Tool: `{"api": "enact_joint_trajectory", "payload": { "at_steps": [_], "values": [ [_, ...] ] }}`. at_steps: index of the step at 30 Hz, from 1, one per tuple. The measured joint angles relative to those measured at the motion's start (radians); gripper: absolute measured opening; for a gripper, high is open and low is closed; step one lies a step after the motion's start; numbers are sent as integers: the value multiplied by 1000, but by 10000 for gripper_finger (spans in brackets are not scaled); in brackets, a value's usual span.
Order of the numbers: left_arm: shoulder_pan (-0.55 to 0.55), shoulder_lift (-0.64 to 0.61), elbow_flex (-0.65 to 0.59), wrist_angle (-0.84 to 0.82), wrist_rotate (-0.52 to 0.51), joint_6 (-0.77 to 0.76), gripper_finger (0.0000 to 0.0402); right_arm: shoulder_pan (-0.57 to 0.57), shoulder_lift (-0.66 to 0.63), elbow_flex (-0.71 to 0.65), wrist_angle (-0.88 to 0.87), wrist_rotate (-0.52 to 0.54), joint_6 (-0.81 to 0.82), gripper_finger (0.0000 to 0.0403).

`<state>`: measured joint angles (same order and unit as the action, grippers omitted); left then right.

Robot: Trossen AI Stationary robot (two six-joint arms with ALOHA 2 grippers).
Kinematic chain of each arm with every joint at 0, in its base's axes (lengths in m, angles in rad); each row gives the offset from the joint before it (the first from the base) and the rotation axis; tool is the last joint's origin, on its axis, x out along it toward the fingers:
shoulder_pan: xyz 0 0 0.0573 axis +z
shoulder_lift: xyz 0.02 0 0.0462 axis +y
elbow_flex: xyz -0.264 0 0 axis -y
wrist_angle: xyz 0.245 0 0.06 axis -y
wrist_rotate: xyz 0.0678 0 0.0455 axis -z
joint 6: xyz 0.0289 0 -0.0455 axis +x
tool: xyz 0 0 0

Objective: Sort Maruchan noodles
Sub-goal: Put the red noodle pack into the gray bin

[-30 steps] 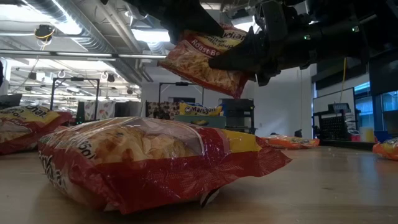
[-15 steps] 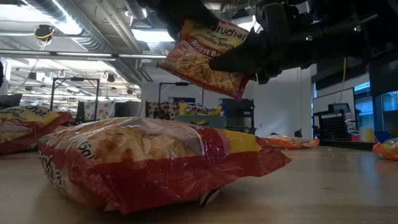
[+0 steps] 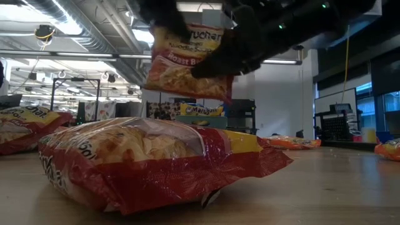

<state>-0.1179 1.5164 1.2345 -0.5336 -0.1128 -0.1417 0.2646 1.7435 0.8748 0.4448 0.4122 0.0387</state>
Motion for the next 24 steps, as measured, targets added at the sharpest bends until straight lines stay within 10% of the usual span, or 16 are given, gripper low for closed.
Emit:
{"api": "enact_joint_trajectory", "payload": {
  "at_steps": [13, 24],
  "values": [
    [16, 27, -58, 13, 62, -21, 237, -39, 8, 22, 22, -110, 9, 85],
    [14, 36, -57, 38, 73, -5, 116, -36, 8, 21, 25, -76, -17, 123]
  ]
}}
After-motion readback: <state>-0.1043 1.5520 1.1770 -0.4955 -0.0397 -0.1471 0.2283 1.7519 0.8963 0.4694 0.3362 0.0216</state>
